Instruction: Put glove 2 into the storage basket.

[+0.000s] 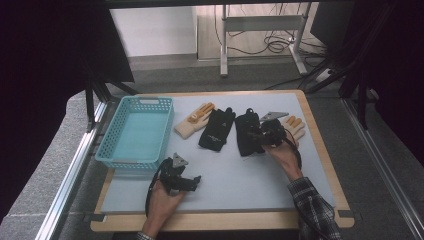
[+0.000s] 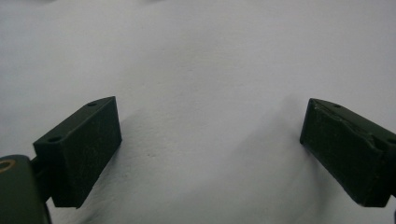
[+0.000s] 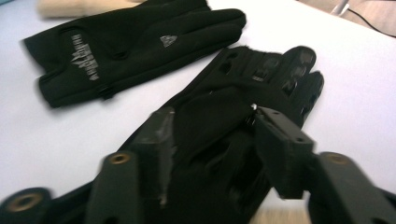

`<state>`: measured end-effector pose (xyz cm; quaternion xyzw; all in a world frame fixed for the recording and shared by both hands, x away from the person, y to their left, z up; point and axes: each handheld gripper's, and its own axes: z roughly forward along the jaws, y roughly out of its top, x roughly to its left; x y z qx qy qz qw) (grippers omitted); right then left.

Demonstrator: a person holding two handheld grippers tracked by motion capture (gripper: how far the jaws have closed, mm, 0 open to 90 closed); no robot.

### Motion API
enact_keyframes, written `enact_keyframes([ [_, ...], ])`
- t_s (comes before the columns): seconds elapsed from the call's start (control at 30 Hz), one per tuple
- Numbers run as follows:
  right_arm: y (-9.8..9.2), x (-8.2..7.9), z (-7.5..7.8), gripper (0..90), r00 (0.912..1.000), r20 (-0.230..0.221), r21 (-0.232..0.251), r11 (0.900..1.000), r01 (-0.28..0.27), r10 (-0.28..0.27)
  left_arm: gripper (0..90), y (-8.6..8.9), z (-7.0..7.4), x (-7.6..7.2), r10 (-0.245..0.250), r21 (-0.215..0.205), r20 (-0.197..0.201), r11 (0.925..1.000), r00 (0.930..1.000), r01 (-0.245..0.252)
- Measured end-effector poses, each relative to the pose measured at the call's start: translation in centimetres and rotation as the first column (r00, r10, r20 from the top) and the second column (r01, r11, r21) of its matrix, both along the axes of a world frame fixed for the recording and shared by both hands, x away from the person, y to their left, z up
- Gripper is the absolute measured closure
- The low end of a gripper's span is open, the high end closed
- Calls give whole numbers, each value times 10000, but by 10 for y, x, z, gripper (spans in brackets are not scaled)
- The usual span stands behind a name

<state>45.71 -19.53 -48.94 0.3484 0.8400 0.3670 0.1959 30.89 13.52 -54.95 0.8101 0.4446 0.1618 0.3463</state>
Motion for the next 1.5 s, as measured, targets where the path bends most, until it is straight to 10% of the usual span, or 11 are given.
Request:
enact_keyframes([
  [0.23,12,27,-14,304,9991,-192,-460,9983,361,-371,55,0,0,0,2,-8,-1,10000,10000,-2],
  [0.5,18,43,-30,379,9944,-911,-739,9962,469,-536,55,0,0,0,0,-2,-4,10000,10000,0],
  [0.77,22,37,-27,806,9893,-1344,-577,9971,492,-566,55,0,0,0,-1,1,-1,10000,10000,1],
  [1.5,6,-11,25,820,9960,-895,1065,9942,117,-22,55,0,0,0,-1,7,-1,10000,10000,1],
])
